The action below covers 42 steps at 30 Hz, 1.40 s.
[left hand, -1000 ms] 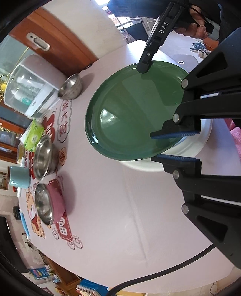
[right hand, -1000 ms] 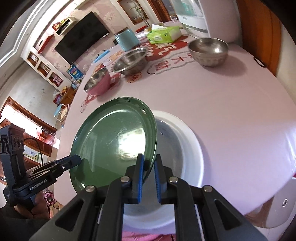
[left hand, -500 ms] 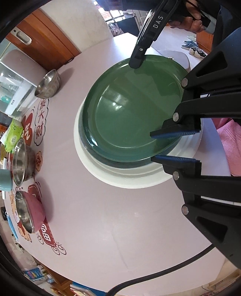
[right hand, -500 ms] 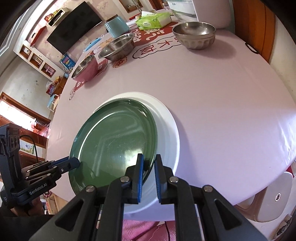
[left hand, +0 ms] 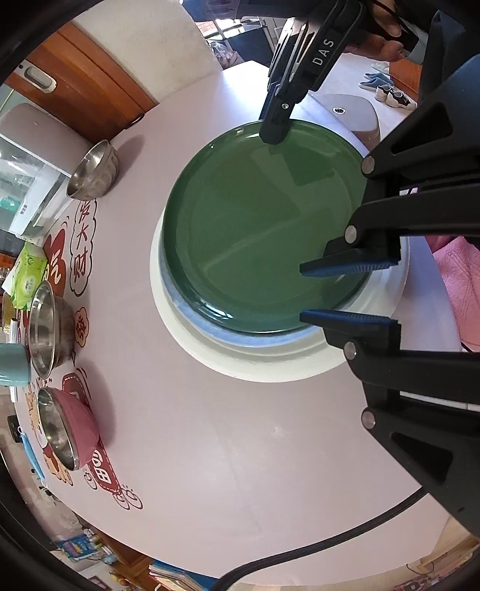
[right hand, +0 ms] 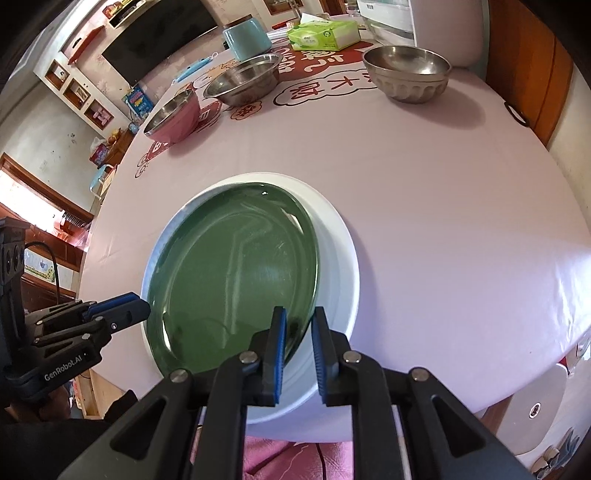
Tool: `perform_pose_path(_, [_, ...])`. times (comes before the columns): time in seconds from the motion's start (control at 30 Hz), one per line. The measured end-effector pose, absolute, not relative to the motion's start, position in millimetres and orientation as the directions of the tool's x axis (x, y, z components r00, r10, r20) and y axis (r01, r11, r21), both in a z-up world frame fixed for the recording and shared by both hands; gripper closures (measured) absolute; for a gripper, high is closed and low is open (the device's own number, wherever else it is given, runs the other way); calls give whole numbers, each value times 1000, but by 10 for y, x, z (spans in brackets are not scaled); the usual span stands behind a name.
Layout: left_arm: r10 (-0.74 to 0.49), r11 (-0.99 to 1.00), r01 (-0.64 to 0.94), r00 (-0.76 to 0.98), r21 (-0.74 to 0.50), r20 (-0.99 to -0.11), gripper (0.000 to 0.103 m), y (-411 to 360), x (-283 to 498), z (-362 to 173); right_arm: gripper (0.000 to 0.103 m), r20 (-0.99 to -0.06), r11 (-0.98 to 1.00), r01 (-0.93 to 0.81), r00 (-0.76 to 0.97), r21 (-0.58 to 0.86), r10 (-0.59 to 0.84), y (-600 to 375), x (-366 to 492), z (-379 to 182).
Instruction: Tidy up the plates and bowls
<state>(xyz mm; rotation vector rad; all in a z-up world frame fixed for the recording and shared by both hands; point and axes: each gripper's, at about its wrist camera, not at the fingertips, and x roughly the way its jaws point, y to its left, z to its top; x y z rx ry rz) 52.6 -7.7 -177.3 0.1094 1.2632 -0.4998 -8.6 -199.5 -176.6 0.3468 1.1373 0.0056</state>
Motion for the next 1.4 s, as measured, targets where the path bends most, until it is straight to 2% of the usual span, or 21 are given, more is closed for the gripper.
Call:
perform_pose_path(0.13, [-297,891,418,236,-179,-925,87,-70,564,-1712,72,-883,955,149,437,257,169,-1968,-67,-1707])
perform_pose_path(0.27, [-295,899,405,271,-170,-916,83,-8,662,-1609,63,-871,960,148,470,239,145,-1985,-20,-1611])
perform_pose_path(0.5, [-301,909,380,311,-172,-902,77,121,919,-1404,61,-864,960,169,490,222,114,-2007,81,-1529])
perform_pose_path(0.67, [-321,906,379,327,-188,-889,65,200,1114,-1239,61,-853,959,181,513,218,97,-1959,221,-1419])
perform_pose_path(0.73, [-326,905,379,326,-194,-887,54,224,1183,-1183,58,-849,959,184,520,214,89,-1948,276,-1376])
perform_pose_path(0.83, [-348,899,383,326,-214,-879,48,273,1316,-1077,53,-838,961,190,542,202,69,-1910,370,-1279])
perform_pose_path(1.03, [-365,893,372,272,-253,-890,37,349,1553,-948,52,-812,964,205,584,172,20,-1819,596,-1058])
perform_pose_path(1.4, [-341,911,322,239,-257,-909,37,289,1916,-839,52,-781,974,151,623,172,41,-1735,1024,-787])
